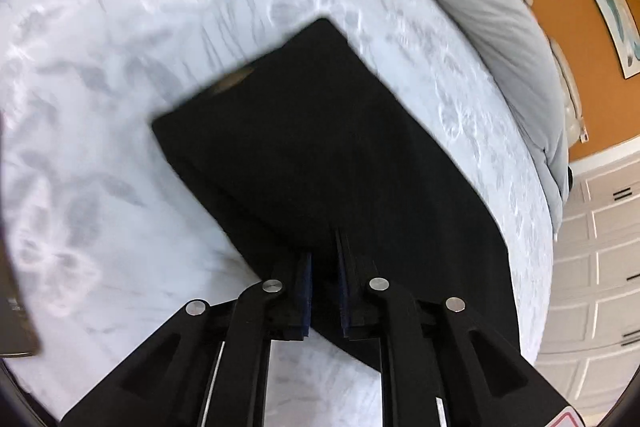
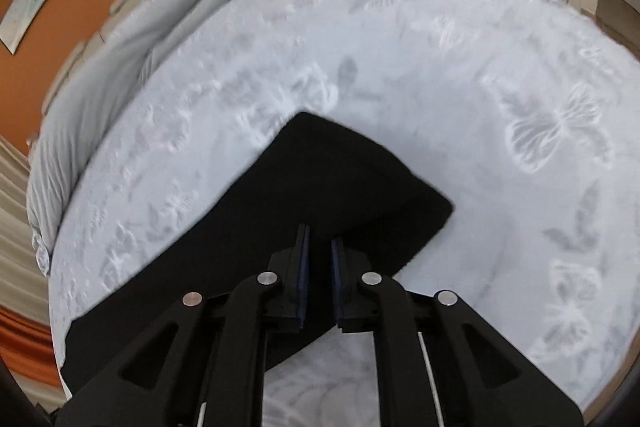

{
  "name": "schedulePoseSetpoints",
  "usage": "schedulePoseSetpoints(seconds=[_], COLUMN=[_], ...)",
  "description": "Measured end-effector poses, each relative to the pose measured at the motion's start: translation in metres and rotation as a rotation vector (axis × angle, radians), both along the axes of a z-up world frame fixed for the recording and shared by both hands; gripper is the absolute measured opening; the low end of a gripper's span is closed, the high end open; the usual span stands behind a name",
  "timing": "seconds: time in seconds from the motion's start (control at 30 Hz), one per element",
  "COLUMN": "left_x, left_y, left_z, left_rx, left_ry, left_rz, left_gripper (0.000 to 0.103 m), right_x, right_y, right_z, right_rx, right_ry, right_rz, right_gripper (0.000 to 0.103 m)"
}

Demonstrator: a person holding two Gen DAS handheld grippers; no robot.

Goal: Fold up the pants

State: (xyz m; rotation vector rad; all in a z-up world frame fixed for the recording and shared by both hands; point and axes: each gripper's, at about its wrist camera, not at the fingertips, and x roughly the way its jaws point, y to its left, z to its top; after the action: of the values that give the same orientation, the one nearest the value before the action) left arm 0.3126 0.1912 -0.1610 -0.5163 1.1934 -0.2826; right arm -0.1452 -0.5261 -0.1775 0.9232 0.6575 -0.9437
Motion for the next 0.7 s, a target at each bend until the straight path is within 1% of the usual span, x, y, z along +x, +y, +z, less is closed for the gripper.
schedulePoseSetpoints(seconds=[0.07, 0.1, 0.13, 0.17, 0.2, 0.23, 0.27, 0.3, 0.33, 0.37, 0.4, 0.43, 0.47, 0.5, 0.53, 0.57, 0.6, 0.63, 0.67, 0.7], left_x=[-0.006, -0.009, -0.010, -0.015, -0.019, -0.022, -0.027, -0.030, -0.030, -0.028, -0.027, -0.020, -0.011, -0.002, 0.003, 0.007, 0.005, -0.001, -0.006, -0.018], left_y=[0.012, 0.017, 0.020, 0.026, 0.029, 0.033, 0.037, 0.037, 0.036, 0.029, 0.021, 0.009, -0.002, -0.011, -0.013, -0.008, -0.002, 0.000, 0.000, -0.004], left_z=[0.012, 0.018, 0.025, 0.038, 0.049, 0.057, 0.066, 0.070, 0.072, 0.069, 0.062, 0.052, 0.035, 0.017, -0.001, -0.014, -0.008, 0.004, 0.013, 0.031], left_rx=[-0.021, -0.025, -0.010, 0.058, 0.112, 0.147, 0.169, 0.167, 0.160, 0.153, 0.164, 0.193, 0.250, 0.310, 0.337, 0.316, 0.294, 0.296, 0.310, 0.350], left_ry=[-0.030, -0.049, -0.076, -0.143, -0.191, -0.228, -0.273, -0.301, -0.314, -0.311, -0.294, -0.267, -0.214, -0.137, -0.065, -0.011, -0.027, -0.062, -0.102, -0.184], left_rz=[0.036, 0.052, 0.071, 0.124, 0.164, 0.196, 0.233, 0.238, 0.219, 0.177, 0.131, 0.092, 0.050, 0.030, 0.020, 0.027, 0.065, 0.086, 0.097, 0.112], left_gripper=[0.014, 0.016, 0.016, 0.016, 0.023, 0.030, 0.039, 0.042, 0.042, 0.043, 0.043, 0.044, 0.044, 0.043, 0.043, 0.043, 0.041, 0.039, 0.039, 0.040], right_x=[-0.009, -0.008, -0.006, -0.001, 0.008, 0.024, 0.032, 0.048, 0.058, 0.065, 0.073, 0.084, 0.090, 0.095, 0.096, 0.094, 0.086, 0.075, 0.064, 0.046], right_y=[0.010, 0.021, 0.029, 0.038, 0.048, 0.062, 0.069, 0.078, 0.082, 0.085, 0.089, 0.093, 0.094, 0.093, 0.090, 0.086, 0.083, 0.073, 0.063, 0.048], right_z=[0.018, 0.032, 0.043, 0.052, 0.060, 0.067, 0.069, 0.067, 0.064, 0.059, 0.055, 0.051, 0.048, 0.044, 0.040, 0.038, 0.037, 0.036, 0.037, 0.039], right_rx=[-0.033, -0.083, -0.116, -0.154, -0.186, -0.218, -0.227, -0.220, -0.211, -0.201, -0.193, -0.193, -0.198, -0.199, -0.190, -0.181, -0.175, -0.169, -0.170, -0.175], right_ry=[-0.012, -0.028, -0.036, -0.046, -0.052, -0.053, -0.051, -0.049, -0.048, -0.044, -0.034, -0.015, 0.004, 0.030, 0.055, 0.070, 0.078, 0.081, 0.081, 0.082], right_rz=[-0.064, -0.066, -0.043, -0.005, 0.038, 0.100, 0.140, 0.187, 0.212, 0.231, 0.252, 0.274, 0.284, 0.295, 0.293, 0.279, 0.261, 0.226, 0.188, 0.128], right_gripper=[0.010, 0.010, 0.010, 0.011, 0.011, 0.013, 0.022, 0.027, 0.032, 0.032, 0.032, 0.032, 0.032, 0.031, 0.031, 0.031, 0.031, 0.033, 0.036, 0.044])
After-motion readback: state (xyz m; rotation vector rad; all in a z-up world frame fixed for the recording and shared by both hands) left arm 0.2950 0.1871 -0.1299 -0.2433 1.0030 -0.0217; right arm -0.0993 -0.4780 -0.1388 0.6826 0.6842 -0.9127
